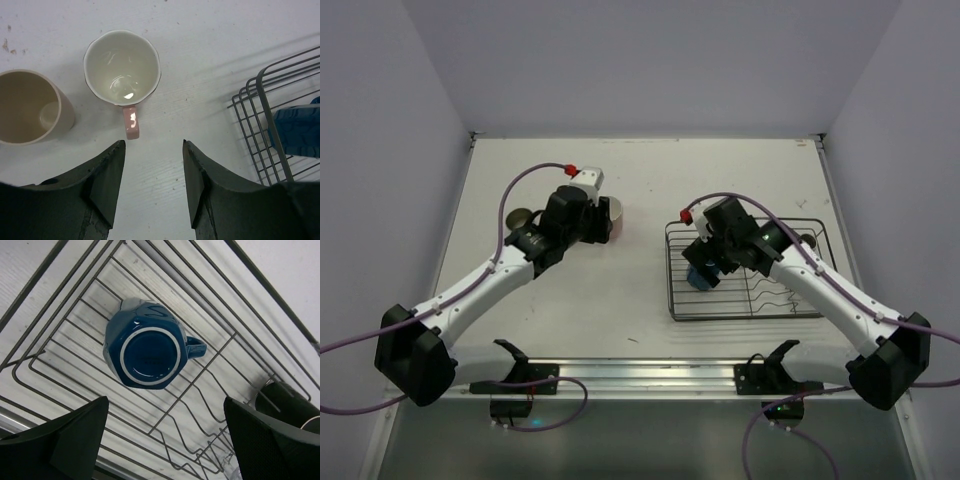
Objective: Unload the cups from the dish rack
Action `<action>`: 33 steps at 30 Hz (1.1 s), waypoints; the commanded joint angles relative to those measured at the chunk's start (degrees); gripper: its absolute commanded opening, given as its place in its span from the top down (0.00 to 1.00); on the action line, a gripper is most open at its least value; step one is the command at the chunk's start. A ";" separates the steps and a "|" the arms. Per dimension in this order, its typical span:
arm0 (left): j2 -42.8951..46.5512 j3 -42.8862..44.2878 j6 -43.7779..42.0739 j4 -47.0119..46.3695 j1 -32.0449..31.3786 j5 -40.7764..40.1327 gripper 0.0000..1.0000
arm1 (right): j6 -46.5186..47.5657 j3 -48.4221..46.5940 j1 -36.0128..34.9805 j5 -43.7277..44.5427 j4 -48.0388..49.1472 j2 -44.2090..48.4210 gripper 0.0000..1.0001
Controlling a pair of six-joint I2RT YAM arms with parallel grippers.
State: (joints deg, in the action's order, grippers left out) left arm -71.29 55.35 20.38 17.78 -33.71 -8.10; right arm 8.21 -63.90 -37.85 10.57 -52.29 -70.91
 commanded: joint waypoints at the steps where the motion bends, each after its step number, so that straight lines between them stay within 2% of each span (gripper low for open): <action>1: 1.24 -1.30 -0.26 -2.31 0.58 2.73 0.47 | 12.96 0.00 -0.12 -1.68 1.66 4.99 0.01; 3: 1.15 -1.65 -0.25 -2.75 0.58 3.35 0.47 | 17.79 2.10 -0.21 -2.12 4.83 5.96 0.01; 8: 1.24 -1.83 -0.43 -3.01 0.58 3.53 0.47 | 25.44 3.26 -0.83 -5.29 3.71 3.78 0.01; 19: 1.41 -2.79 -0.25 -4.16 0.58 4.67 0.48 | 31.43 -0.96 -0.30 -16.89 -0.61 -0.80 0.01; 27: 2.29 -4.81 -0.08 -5.74 0.58 4.93 0.49 | 36.96 -3.95 1.28 -16.98 -2.29 -3.53 0.01; 33: 2.73 -5.78 0.45 -7.32 0.58 6.16 0.50 | 41.36 0.44 3.47 -13.21 -0.97 -2.83 0.01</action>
State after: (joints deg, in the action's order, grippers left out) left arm -70.48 50.46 20.45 13.85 -33.69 -3.18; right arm 26.57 -64.90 -35.48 -4.49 -48.53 -74.48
